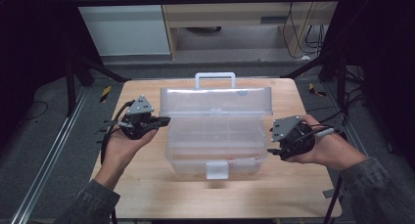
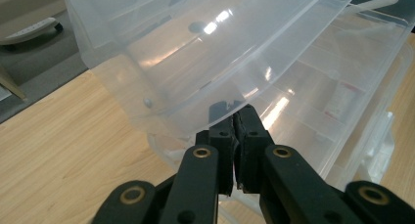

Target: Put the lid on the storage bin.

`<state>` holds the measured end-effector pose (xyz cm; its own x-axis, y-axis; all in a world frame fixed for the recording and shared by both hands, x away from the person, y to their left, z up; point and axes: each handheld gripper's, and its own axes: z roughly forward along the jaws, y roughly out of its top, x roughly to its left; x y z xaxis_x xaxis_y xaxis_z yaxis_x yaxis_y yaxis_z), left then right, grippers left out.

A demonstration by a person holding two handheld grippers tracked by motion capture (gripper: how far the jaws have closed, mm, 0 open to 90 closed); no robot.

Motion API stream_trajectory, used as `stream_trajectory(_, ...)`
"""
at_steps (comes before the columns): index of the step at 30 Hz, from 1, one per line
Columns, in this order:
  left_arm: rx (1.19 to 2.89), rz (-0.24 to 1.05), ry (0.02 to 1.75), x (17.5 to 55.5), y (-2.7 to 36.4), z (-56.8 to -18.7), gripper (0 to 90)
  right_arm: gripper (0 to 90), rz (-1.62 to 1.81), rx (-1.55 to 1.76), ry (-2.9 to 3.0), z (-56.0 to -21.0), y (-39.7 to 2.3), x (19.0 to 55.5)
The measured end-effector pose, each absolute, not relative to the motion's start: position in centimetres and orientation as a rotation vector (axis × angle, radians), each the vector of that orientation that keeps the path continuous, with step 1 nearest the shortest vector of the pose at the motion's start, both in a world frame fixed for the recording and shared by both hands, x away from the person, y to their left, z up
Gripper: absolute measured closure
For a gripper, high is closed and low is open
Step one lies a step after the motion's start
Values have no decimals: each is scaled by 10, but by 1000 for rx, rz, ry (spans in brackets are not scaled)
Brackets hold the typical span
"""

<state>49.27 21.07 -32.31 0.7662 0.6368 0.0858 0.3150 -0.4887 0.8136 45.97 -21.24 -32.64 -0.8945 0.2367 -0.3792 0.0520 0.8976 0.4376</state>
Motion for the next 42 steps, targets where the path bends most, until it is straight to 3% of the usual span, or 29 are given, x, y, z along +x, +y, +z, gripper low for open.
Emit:
stream_trajectory(9,2126,453,702,483,211,-336,872,291,558,290,2622,-336,-229,459)
stream_trajectory(42,2114,405,752,457,226,-363,875,276,549,402,2625,-356,-247,461)
